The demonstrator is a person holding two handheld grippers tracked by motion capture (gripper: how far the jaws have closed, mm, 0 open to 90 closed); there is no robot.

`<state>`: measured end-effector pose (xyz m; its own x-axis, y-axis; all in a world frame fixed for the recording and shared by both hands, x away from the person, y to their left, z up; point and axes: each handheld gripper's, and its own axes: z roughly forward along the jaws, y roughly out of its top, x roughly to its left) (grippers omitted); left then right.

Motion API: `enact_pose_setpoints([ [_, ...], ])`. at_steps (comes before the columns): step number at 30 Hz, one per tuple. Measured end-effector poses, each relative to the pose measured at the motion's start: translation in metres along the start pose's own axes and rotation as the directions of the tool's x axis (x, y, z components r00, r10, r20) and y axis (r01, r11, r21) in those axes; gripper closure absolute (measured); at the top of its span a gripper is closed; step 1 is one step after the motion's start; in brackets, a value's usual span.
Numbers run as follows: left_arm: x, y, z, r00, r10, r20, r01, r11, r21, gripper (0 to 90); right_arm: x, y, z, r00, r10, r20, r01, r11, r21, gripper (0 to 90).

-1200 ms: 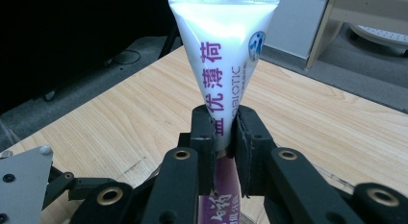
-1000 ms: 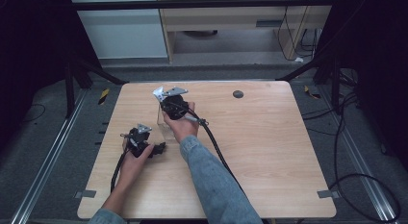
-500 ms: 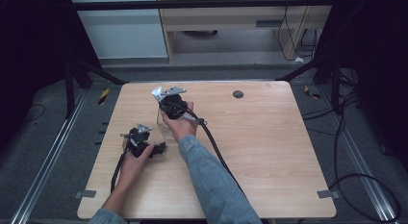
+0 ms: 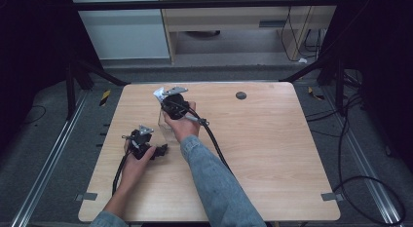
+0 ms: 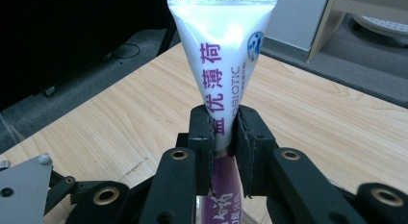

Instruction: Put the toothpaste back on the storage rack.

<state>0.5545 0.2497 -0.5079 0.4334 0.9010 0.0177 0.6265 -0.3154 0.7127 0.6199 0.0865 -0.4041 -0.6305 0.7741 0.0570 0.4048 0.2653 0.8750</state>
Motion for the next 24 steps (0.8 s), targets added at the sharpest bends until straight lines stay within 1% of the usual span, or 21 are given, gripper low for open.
enact_pose_setpoints([
  [3, 0.000, 0.000, 0.000, 1.0000, -0.001, -0.001, 0.001, 1.0000, 0.002, 0.0, -0.001, 0.001, 0.000, 1.0000, 0.003, -0.005, -0.003, 1.0000, 0.005, 77.0],
  [9, 0.000, 0.000, 0.000, 1.0000, 0.001, -0.001, -0.001, 1.0000, 0.001, 0.0, -0.003, 0.003, -0.004, 1.0000, -0.008, -0.003, 0.008, 0.9999, 0.007, 76.1],
  [17, 0.000, 0.001, 0.000, 1.0000, 0.003, -0.001, -0.003, 1.0000, 0.004, 0.0, -0.002, 0.002, -0.005, 1.0000, -0.002, 0.000, 0.002, 1.0000, 0.001, 75.9],
  [24, 0.000, 0.000, 0.000, 1.0000, 0.001, -0.002, -0.001, 1.0000, 0.004, 0.0, -0.007, -0.002, -0.011, 1.0000, 0.003, 0.000, -0.003, 1.0000, 0.009, 74.9],
])
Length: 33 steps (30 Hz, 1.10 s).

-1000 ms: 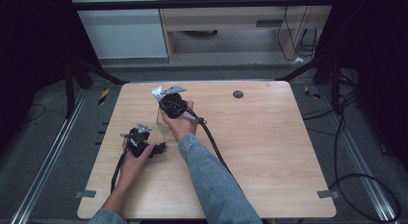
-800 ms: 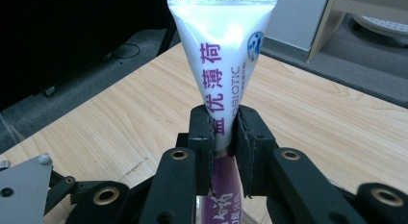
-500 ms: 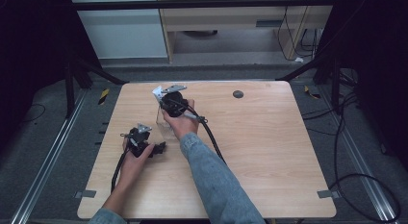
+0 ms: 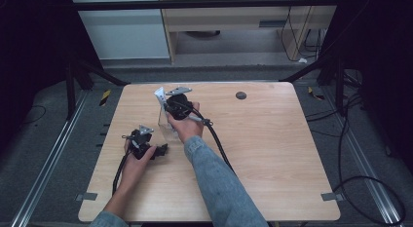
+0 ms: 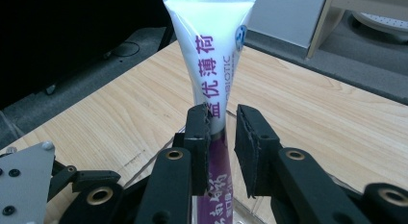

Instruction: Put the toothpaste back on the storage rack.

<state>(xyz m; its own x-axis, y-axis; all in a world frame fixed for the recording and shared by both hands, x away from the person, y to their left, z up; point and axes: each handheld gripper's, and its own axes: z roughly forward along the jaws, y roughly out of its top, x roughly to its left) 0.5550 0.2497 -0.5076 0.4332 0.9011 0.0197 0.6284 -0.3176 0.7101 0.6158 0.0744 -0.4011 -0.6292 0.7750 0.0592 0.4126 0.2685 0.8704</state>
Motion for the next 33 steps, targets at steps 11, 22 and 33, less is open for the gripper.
enact_pose_setpoints([
  [11, 0.000, 0.000, 0.000, 1.0000, -0.001, -0.001, 0.001, 1.0000, -0.002, 0.0, -0.002, 0.000, -0.008, 1.0000, 0.003, -0.003, -0.003, 1.0000, -0.002, 74.2],
  [22, 0.000, 0.000, 0.000, 1.0000, -0.001, -0.001, 0.001, 1.0000, -0.002, 0.0, -0.007, 0.000, -0.021, 1.0000, -0.004, 0.003, 0.004, 1.0000, 0.002, 73.8],
  [33, 0.000, 0.000, 0.000, 1.0000, 0.000, -0.001, 0.000, 1.0000, -0.001, 0.0, -0.015, 0.001, -0.037, 0.9999, -0.007, 0.012, 0.008, 0.9999, -0.012, 70.5],
])
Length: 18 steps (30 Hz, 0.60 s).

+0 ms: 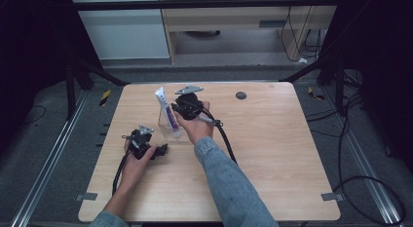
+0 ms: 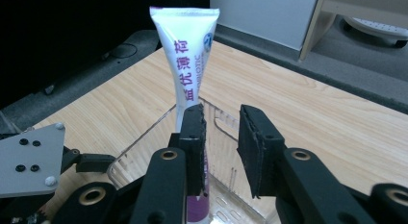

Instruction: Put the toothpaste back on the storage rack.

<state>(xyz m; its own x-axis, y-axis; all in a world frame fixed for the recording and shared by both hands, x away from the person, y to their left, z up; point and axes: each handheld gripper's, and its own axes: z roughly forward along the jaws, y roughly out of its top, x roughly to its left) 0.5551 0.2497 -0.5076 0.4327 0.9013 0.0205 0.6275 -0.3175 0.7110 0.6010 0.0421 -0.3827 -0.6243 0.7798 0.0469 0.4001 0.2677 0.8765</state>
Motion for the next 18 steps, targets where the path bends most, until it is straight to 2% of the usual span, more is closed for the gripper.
enact_pose_setpoints([
  [5, 0.000, 0.000, 0.000, 1.0000, -0.001, 0.000, 0.001, 1.0000, -0.001, 0.0, -0.005, 0.002, -0.009, 1.0000, 0.000, 0.002, 0.000, 1.0000, -0.009, 63.1],
  [7, 0.000, 0.000, 0.000, 1.0000, -0.002, 0.000, 0.002, 1.0000, -0.001, 0.0, -0.010, 0.004, -0.014, 0.9999, 0.015, 0.001, -0.015, 0.9999, -0.007, 52.2],
  [8, 0.000, 0.000, 0.000, 1.0000, -0.002, 0.000, 0.002, 1.0000, -0.001, 0.0, -0.011, 0.004, -0.015, 0.9999, 0.017, 0.000, -0.017, 0.9998, -0.008, 52.2],
  [9, 0.000, 0.000, 0.000, 1.0000, -0.002, 0.000, 0.002, 1.0000, -0.001, 0.0, -0.013, 0.005, -0.016, 0.9998, 0.021, -0.002, -0.021, 0.9998, -0.007, 45.4],
  [10, 0.000, 0.000, 0.000, 1.0000, -0.002, 0.001, 0.002, 1.0000, -0.001, 0.0, -0.013, 0.005, -0.016, 0.9998, 0.021, -0.002, -0.021, 0.9998, -0.007, 45.4],
  [13, 0.000, 0.000, 0.000, 1.0000, -0.002, 0.001, 0.002, 1.0000, -0.001, 0.0, -0.017, 0.005, -0.018, 0.9990, 0.041, -0.017, -0.041, 0.9992, -0.002, 32.6],
  [14, 0.000, 0.000, 0.000, 1.0000, -0.003, 0.001, 0.003, 1.0000, -0.001, 0.0, -0.020, 0.005, -0.019, 0.9992, 0.029, -0.028, -0.029, 0.9996, 0.005, 25.4],
  [18, 0.000, 0.000, 0.000, 1.0000, -0.004, 0.001, 0.004, 1.0000, -0.001, 0.0, -0.021, 0.004, -0.022, 0.9996, -0.006, -0.028, 0.006, 0.9995, 0.030, 18.6],
])
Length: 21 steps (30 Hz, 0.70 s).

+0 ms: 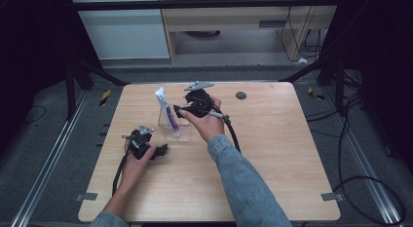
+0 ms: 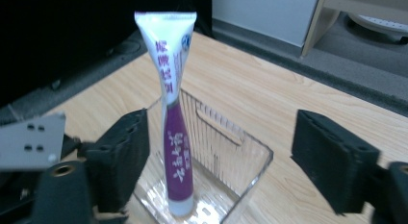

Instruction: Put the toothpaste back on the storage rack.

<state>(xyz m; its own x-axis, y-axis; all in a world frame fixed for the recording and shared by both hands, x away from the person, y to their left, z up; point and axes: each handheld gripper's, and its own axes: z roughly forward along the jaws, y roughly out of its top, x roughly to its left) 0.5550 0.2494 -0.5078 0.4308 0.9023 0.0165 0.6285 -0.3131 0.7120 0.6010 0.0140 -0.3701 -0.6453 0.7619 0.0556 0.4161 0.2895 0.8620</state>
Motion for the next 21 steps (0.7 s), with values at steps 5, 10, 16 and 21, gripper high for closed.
enact_pose_setpoints([
  [5, 0.000, 0.000, 0.000, 1.0000, 0.001, 0.000, -0.001, 1.0000, -0.001, 0.0, -0.003, 0.000, -0.010, 0.9975, -0.067, 0.025, 0.066, 0.9975, 0.024, 10.7],
  [10, 0.000, 0.000, 0.000, 1.0000, -0.001, 0.001, 0.001, 1.0000, -0.002, 0.0, -0.009, -0.001, -0.020, 0.9965, -0.075, 0.036, 0.074, 0.9970, 0.023, 10.3],
  [16, 0.000, 0.000, 0.000, 1.0000, 0.000, 0.000, 0.000, 1.0000, -0.001, 0.0, -0.024, -0.010, -0.036, 0.9926, -0.098, 0.071, 0.095, 0.9942, 0.050, 11.8],
  [21, 0.000, 0.000, 0.000, 1.0000, 0.003, 0.000, -0.003, 1.0000, 0.002, 0.0, -0.040, -0.024, -0.049, 0.9911, -0.092, 0.096, 0.086, 0.9942, 0.064, 12.1],
])
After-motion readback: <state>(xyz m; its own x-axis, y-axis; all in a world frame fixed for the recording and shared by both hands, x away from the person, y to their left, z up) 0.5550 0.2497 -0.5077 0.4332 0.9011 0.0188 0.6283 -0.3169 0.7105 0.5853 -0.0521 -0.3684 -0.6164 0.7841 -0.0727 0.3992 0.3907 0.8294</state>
